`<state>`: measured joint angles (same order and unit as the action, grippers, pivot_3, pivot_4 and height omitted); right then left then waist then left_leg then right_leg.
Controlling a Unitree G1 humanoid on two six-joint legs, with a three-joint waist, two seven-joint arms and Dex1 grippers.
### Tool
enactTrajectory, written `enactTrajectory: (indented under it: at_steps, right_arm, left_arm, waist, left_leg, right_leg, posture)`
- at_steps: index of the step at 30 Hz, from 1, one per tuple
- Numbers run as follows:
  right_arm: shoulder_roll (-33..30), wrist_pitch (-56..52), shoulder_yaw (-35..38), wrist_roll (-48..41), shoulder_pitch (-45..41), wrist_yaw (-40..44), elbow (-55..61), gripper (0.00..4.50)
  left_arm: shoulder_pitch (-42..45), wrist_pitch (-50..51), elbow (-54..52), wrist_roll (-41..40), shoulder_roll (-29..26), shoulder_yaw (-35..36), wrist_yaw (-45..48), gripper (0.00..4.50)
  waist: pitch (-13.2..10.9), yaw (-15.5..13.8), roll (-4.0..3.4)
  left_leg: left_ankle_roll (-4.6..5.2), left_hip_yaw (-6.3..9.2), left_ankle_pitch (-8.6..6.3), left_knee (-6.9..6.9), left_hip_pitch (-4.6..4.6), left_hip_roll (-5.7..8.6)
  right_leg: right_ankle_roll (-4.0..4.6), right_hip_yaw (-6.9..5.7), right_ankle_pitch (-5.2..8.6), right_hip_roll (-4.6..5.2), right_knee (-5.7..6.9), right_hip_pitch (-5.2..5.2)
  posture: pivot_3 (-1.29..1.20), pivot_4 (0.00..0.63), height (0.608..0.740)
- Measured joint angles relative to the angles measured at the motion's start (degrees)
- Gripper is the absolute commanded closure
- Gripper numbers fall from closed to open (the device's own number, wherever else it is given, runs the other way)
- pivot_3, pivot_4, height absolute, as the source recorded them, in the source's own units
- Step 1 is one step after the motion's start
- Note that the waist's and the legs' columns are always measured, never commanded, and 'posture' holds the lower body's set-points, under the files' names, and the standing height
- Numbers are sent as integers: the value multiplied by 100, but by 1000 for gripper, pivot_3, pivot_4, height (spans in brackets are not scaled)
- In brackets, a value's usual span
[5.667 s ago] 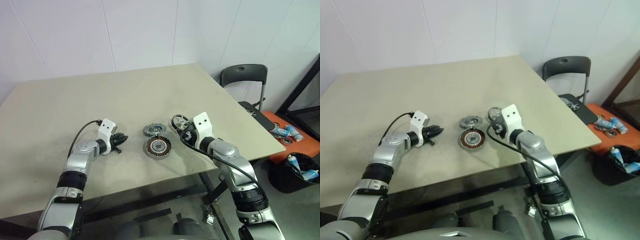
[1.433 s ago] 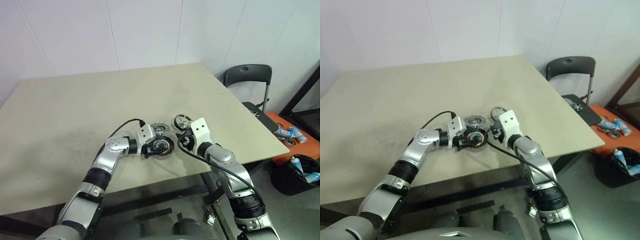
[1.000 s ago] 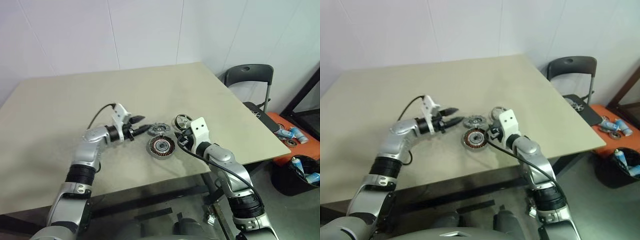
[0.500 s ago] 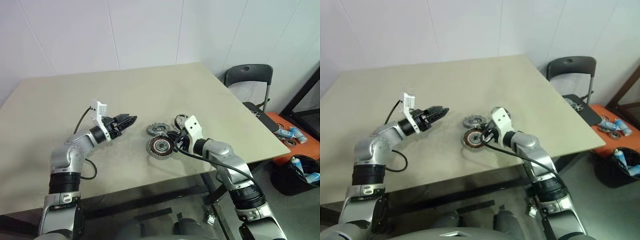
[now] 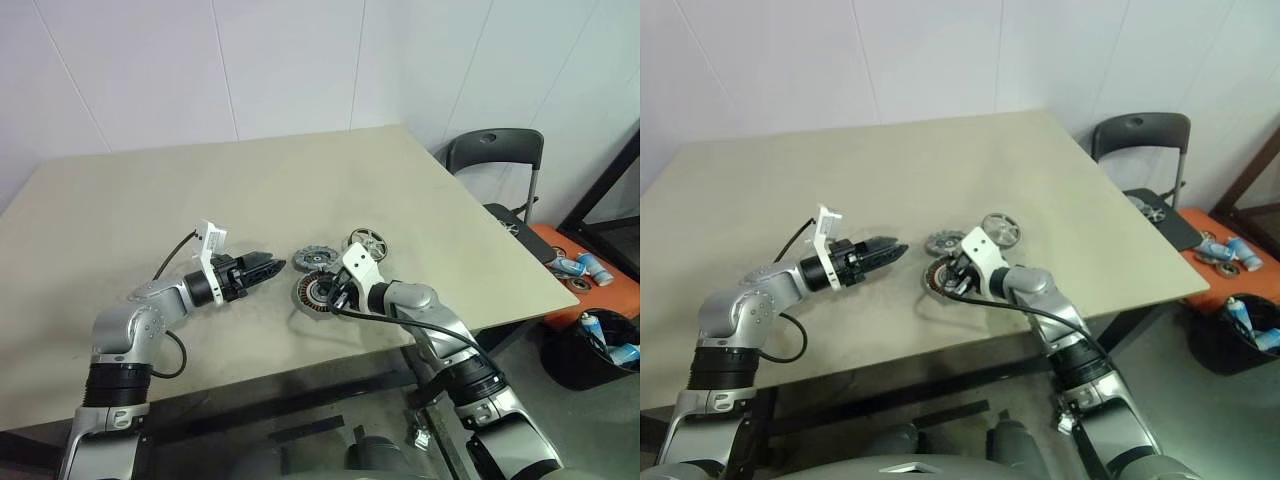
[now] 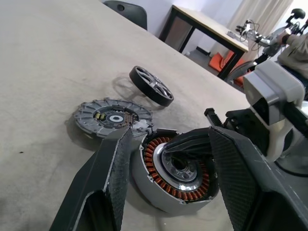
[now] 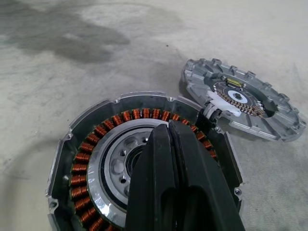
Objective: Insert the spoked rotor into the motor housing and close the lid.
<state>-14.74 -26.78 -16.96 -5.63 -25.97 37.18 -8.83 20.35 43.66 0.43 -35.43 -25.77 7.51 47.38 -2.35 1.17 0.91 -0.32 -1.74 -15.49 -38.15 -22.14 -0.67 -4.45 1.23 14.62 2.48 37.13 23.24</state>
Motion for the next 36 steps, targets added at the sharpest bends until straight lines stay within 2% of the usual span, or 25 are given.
enactTrajectory:
  at_steps: [6,12,15,19,25,29,32,36]
  right_arm:
    - [-111,106,-10,70,-115,190,-150,4461]
    - [311,-843,1009,-1288,-147,369,343,4461]
    - [-11,-815,727,-1140,-101,539,536,4461]
    - [-270,-262,-83,-343,149,478,306,4461]
    - [-240,83,-166,-142,113,364,132,4461]
    - [-95,-399,278,-645,144,442,144,4461]
    - [117,-1104,932,-1500,100,537,377,4461]
    - [83,-1178,980,-1511,-63,484,456,4461]
  left_arm:
    - [-49,-121,105,110,-20,-14,32,1799]
    - [-48,-182,121,116,-17,-24,39,1799]
    - [-49,-196,136,117,-17,-48,45,1799]
    - [-53,-209,185,133,-17,-125,47,1799]
    - [-52,-276,189,169,-18,-198,40,1799]
    - [-91,-308,180,185,-20,-199,28,1799]
    - [-188,-316,178,201,-20,-211,20,1799]
    - [-187,-328,178,212,-20,-212,11,1799]
  waist:
    - [1,-16,1]
    - [-2,-10,-2]
    - [-1,-10,-2]
    - [-3,0,-5]
    - [1,-5,-2]
    - [0,-6,-2]
    - [-1,-5,-3]
    - [-2,-4,-4]
  left_leg:
    - [0,0,0,0,5,1]
    - [0,1,0,1,-3,-2]
    - [0,1,-1,2,-3,-1]
    - [0,-2,-1,1,-4,0]
    - [0,-3,0,0,12,-1]
    - [0,-3,0,-2,10,-1]
    - [0,0,-1,0,-4,-4]
    - [0,-1,-1,1,-5,-4]
  right_leg:
    - [3,0,2,2,-1,-6]
    - [-3,0,-2,2,0,3]
    - [-1,-2,-1,4,-3,2]
    - [17,0,9,4,-1,4]
    - [18,3,10,1,-1,-11]
    - [15,4,8,3,-1,-10]
    - [-2,2,-1,2,-1,4]
    - [0,1,0,2,-2,7]
  posture:
    - [0,0,740]
    - [0,0,740]
    - [0,0,740]
    - [0,0,740]
    - [0,0,740]
    - [0,0,740]
    - [0,0,740]
    - [0,0,740]
